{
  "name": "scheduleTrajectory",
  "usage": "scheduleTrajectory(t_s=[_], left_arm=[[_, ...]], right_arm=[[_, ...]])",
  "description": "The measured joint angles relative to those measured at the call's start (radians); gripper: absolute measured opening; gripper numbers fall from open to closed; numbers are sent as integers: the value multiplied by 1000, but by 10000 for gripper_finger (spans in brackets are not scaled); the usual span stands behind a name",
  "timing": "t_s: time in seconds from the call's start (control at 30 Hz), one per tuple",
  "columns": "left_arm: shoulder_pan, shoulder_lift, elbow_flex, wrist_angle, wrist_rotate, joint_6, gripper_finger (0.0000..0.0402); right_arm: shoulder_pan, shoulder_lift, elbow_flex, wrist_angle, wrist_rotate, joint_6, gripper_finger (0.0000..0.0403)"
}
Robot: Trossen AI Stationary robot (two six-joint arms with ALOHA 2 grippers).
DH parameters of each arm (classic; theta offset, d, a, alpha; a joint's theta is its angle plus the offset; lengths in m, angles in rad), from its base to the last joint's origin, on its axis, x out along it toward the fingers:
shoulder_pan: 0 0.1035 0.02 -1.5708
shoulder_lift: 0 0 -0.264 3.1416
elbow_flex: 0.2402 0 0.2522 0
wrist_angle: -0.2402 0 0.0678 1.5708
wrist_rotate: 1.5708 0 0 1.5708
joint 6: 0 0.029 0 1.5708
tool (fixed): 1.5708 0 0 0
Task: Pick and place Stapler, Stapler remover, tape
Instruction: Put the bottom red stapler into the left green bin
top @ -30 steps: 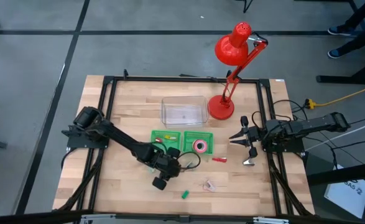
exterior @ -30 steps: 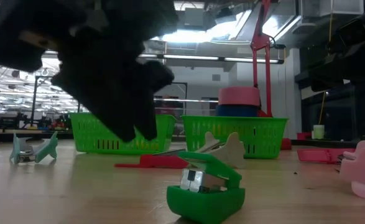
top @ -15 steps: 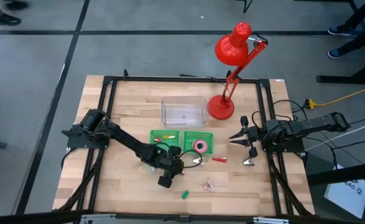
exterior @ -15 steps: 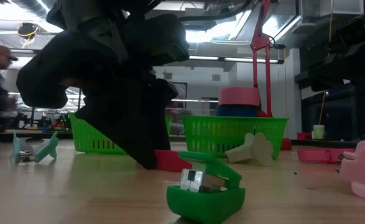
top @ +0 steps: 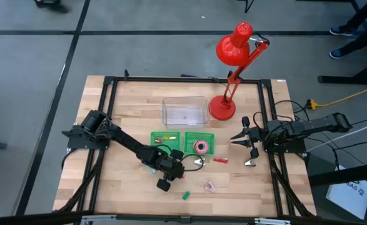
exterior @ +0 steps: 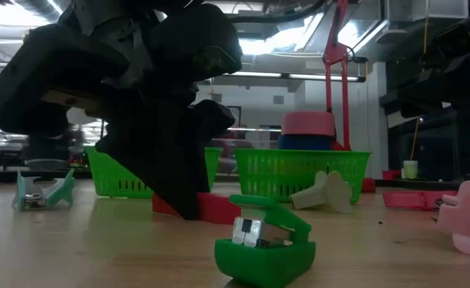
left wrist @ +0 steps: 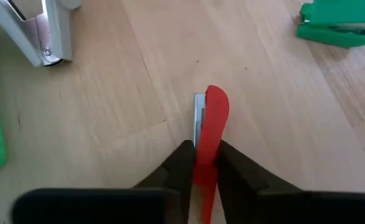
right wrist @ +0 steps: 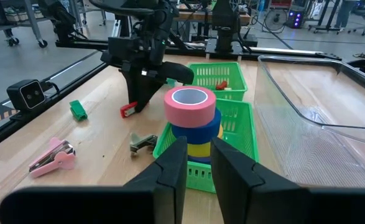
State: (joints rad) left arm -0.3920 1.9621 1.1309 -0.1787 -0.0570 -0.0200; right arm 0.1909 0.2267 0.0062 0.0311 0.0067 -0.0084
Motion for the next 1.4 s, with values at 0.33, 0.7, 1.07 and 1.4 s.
scheduleTrajectory(t_s=[0.33,0.7,1.07,1.4], left_arm=[[1,-6,0,-23,0,-2,42],[16,-135,-6,-101,-49,-2,42],[20,-432,-5,-123,-132,-23,42],[43,-641,-4,-326,-305,-52,42]], right_arm=[[0,0,0,0,0,0,72],[0,0,0,0,0,0,72],[0,0,0,0,0,0,72],[0,0,0,0,0,0,72]])
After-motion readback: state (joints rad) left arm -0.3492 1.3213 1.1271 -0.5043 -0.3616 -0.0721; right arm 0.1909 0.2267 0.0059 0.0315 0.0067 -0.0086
